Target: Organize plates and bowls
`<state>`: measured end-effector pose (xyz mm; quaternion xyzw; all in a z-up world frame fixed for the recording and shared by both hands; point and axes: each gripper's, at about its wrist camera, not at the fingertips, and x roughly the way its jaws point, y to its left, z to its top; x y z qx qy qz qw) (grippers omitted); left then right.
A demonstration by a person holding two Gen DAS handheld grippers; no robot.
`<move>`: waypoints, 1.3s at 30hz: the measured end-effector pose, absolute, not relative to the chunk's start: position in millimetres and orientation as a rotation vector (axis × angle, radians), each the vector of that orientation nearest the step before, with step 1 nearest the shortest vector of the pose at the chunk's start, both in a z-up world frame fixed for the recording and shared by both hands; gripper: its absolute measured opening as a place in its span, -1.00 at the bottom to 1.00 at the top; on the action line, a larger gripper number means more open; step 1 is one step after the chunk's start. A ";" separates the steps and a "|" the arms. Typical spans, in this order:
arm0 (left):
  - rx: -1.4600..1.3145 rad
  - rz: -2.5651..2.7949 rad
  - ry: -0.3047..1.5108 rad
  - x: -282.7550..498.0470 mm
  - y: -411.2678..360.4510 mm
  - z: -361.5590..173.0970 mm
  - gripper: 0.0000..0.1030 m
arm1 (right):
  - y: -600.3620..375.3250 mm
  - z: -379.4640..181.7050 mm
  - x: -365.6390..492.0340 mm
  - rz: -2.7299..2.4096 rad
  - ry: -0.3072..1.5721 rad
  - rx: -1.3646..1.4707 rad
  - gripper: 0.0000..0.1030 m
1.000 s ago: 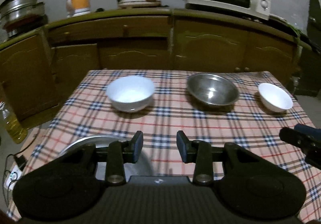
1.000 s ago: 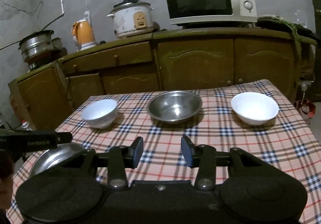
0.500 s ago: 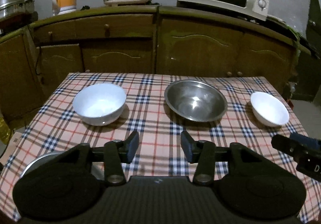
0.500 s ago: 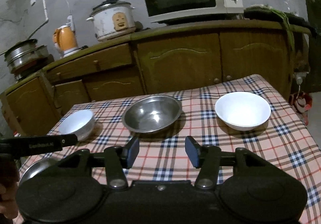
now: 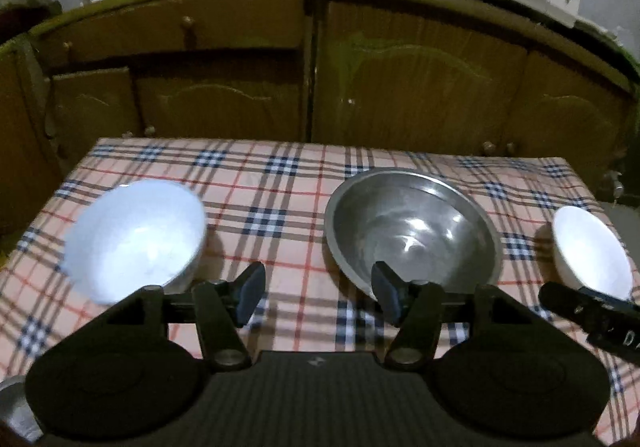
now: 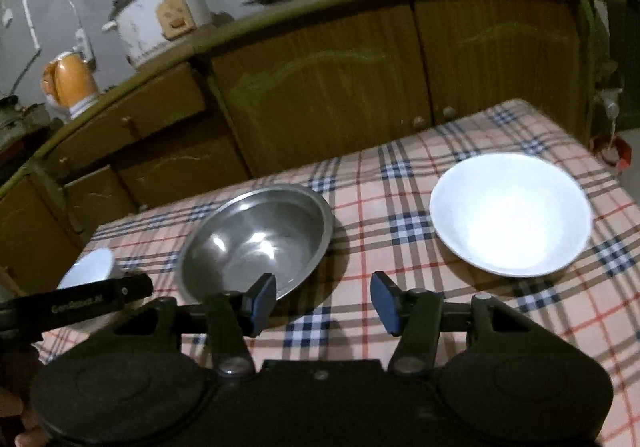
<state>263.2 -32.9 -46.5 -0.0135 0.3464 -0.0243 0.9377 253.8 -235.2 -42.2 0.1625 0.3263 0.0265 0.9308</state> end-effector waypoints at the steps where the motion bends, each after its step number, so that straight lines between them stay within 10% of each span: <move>1: -0.029 -0.056 0.715 271.8 -34.3 -50.1 0.18 | -234.9 -46.2 260.8 0.059 0.678 0.343 0.26; 9: -0.033 -0.064 0.740 311.6 -42.0 -65.7 0.02 | -229.2 -73.4 305.5 0.079 0.733 0.395 0.25; 14: -0.033 -0.096 0.793 316.4 -44.5 -78.4 -0.63 | -218.3 -79.8 314.4 0.100 0.748 0.371 -0.42; 39: -0.018 -0.173 0.665 122.3 -78.1 2.5 -0.61 | -250.1 17.1 105.0 0.077 0.544 0.307 -0.45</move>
